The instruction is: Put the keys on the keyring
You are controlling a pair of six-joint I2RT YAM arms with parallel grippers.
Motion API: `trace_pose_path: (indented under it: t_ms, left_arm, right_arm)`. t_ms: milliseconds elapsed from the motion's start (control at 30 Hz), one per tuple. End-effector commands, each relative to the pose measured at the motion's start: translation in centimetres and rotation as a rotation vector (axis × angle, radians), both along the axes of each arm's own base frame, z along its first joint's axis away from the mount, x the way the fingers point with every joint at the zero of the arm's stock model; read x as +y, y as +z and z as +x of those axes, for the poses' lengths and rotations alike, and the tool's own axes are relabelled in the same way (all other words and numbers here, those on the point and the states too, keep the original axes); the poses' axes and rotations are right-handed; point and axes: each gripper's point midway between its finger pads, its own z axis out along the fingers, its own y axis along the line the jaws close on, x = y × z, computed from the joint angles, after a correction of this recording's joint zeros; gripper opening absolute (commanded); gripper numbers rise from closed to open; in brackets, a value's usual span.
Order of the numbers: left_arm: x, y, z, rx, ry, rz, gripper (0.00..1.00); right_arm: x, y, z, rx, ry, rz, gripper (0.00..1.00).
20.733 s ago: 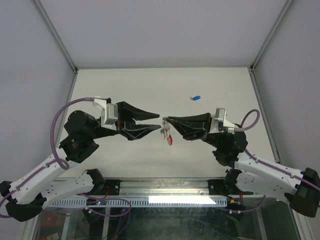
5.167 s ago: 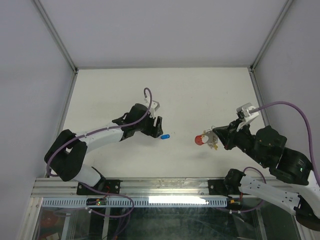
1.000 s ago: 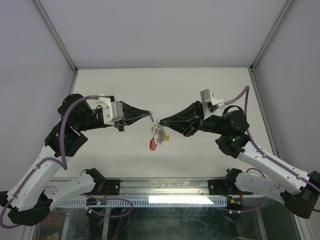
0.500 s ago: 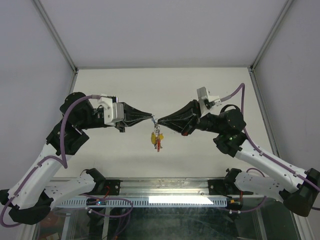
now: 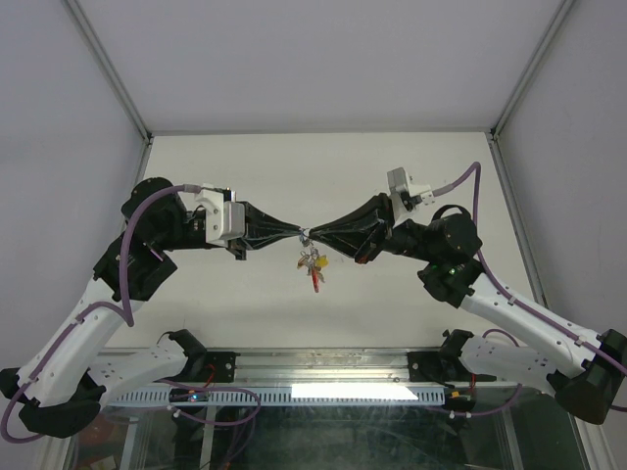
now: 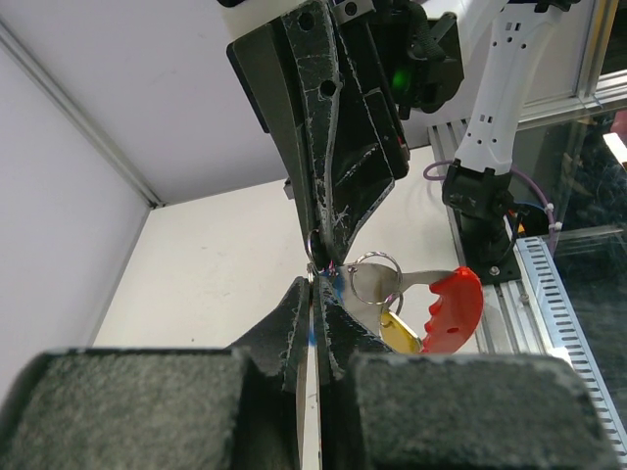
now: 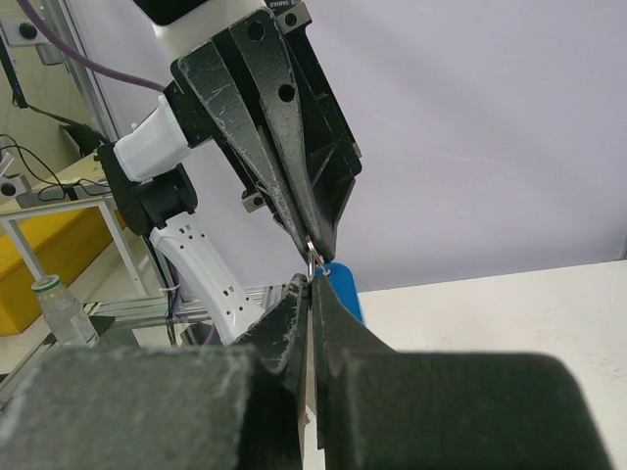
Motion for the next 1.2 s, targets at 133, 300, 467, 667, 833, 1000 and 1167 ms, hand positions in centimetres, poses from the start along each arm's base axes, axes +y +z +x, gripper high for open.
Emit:
trace_pose_path:
  t_ms: [133, 300, 467, 667, 833, 1000, 1167]
  left_arm:
    - [0.2, 2.1, -1.3, -0.051, -0.043, -0.036, 0.00]
    - [0.2, 2.0, -1.4, -0.051, -0.047, -0.035, 0.00]
    - [0.2, 1.8, -1.5, -0.048, -0.054, -0.028, 0.00]
    - [0.0, 1.5, -1.7, -0.043, -0.073, -0.015, 0.00]
    - [0.0, 1.2, -1.8, -0.037, -0.084, -0.006, 0.00]
    - [0.0, 1.1, -1.8, -0.035, -0.089, -0.001, 0.00]
    - [0.0, 1.0, -1.8, -0.033, -0.090, 0.002, 0.00]
  right_arm:
    - [-1.0, 3.6, 0.0, -0.041, -0.035, 0.094, 0.00]
    - [-1.0, 3.7, 0.2, -0.032, -0.044, 0.095, 0.00]
    - [-1.0, 4.1, 0.3, -0.033, -0.048, 0.103, 0.00]
    - [-1.2, 4.6, 0.2, -0.035, -0.049, 0.118, 0.00]
    - [-1.5, 4.8, 0.2, -0.034, -0.061, 0.134, 0.00]
    - [-1.8, 5.2, 0.2, -0.037, -0.071, 0.149, 0.00]
    - [-2.1, 5.4, 0.5, -0.034, -0.096, 0.170, 0.00]
